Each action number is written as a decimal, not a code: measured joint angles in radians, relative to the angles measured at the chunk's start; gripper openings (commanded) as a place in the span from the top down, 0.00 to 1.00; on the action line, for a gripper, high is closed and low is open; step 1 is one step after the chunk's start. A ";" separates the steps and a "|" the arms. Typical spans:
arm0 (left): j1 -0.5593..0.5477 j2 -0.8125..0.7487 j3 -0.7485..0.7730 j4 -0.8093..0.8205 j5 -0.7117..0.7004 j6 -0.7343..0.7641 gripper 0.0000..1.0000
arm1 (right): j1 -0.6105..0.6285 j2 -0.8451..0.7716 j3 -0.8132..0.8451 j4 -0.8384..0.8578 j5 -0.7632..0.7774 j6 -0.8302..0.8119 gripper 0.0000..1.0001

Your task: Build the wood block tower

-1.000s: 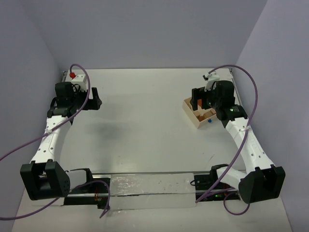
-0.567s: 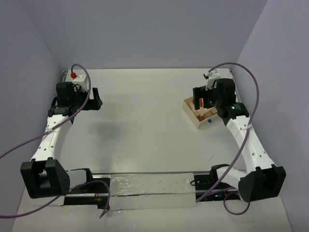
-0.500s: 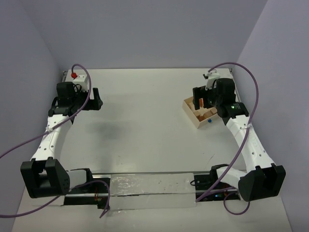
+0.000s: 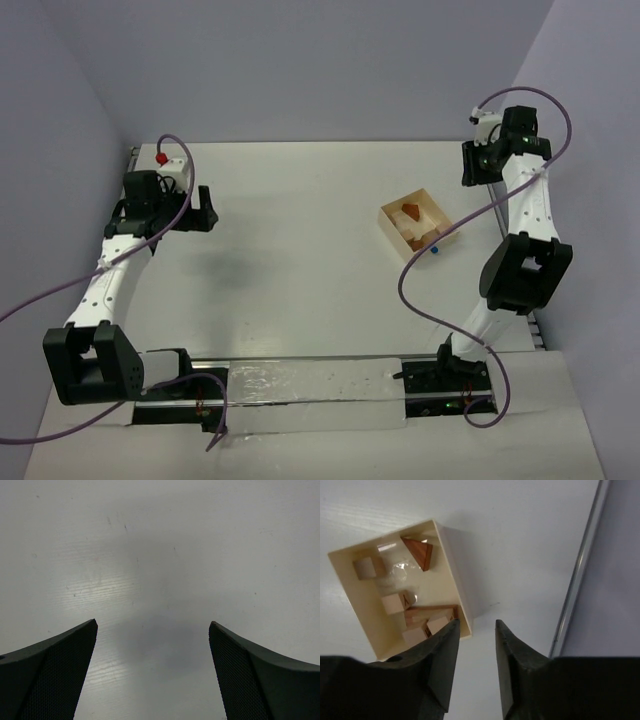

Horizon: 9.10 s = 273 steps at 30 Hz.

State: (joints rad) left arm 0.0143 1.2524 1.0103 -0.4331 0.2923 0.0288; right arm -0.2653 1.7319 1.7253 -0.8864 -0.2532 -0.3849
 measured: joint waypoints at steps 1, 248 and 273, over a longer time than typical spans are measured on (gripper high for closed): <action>0.000 0.002 0.000 0.000 0.000 0.001 0.01 | 0.003 0.017 0.019 -0.032 -0.001 -0.019 0.60; 0.000 0.132 0.029 -0.077 -0.014 0.010 0.01 | -0.195 0.581 0.399 -0.130 0.269 -0.158 0.97; 0.000 0.134 0.030 -0.077 -0.008 0.011 0.01 | -0.172 0.627 0.408 -0.159 0.350 -0.159 0.39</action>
State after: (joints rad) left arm 0.0143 1.3861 1.0401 -0.5102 0.2848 0.0395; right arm -0.4373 2.3589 2.1330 -1.0455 0.0965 -0.5442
